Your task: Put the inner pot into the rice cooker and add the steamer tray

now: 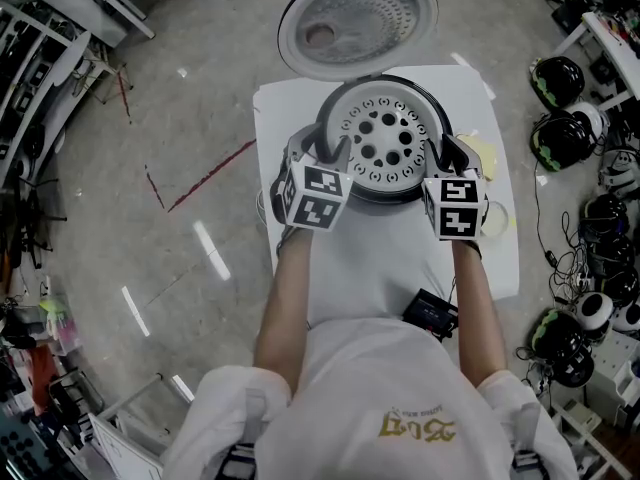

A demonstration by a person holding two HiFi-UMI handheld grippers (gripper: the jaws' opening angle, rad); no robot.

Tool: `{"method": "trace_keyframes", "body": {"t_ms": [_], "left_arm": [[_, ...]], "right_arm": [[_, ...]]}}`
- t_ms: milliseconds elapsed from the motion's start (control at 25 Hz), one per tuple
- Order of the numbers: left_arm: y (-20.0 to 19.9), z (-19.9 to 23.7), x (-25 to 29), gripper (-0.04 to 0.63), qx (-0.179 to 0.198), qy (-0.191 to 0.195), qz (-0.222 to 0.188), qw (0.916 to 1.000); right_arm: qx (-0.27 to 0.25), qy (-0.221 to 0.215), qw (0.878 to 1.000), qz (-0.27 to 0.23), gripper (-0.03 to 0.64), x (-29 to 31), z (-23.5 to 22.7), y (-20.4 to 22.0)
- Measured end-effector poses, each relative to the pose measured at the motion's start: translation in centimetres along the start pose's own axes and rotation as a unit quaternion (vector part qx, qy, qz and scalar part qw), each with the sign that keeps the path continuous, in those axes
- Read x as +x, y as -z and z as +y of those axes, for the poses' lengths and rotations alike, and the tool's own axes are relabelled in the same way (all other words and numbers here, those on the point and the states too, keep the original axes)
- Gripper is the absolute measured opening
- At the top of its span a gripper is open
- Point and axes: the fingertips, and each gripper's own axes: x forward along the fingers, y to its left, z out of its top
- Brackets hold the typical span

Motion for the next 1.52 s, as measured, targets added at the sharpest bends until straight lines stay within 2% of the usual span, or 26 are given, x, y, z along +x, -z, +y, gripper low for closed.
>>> {"method": "trace_keyframes", "body": {"t_ms": [160, 320, 480, 680, 880, 1160, 1520], "left_arm": [[-0.8, 0.1, -1.0, 0.187, -0.026, -0.001, -0.023, 0.9994], [-1.8, 0.1, -2.7, 0.159, -0.07, 0.008, -0.063, 0.9955], [-1.9, -0.4, -4.5, 0.138, -0.091, 0.015, -0.08, 0.9925], [-1.8, -1.8, -6.7, 0.12, -0.11, 0.036, -0.096, 0.9886], [-1.4, -3.3, -9.1, 0.104, -0.119, 0.048, -0.108, 0.9859], [-0.6, -4.9, -13.0, 0.087, -0.122, 0.051, -0.121, 0.9837], [0.7, -6.7, -16.6, 0.055, -0.132, 0.051, -0.134, 0.9809]], "right_arm": [[0.031, -0.013, 0.999, -0.016, 0.118, -1.2, -0.2, -0.6], [0.055, -0.016, 0.997, -0.048, 0.063, -3.1, -0.2, -0.8], [0.086, -0.021, 0.994, -0.058, 0.057, -5.2, 0.8, -0.3], [0.18, -0.048, 0.979, -0.076, 0.043, -7.7, 1.9, 0.6], [0.17, -0.048, 0.98, -0.091, 0.013, -10.4, 3.0, 1.0], [0.181, -0.075, 0.975, -0.106, 0.012, -13.6, 5.7, 1.6], [0.166, -0.085, 0.977, -0.107, 0.012, -16.4, 8.0, 3.3]]}}
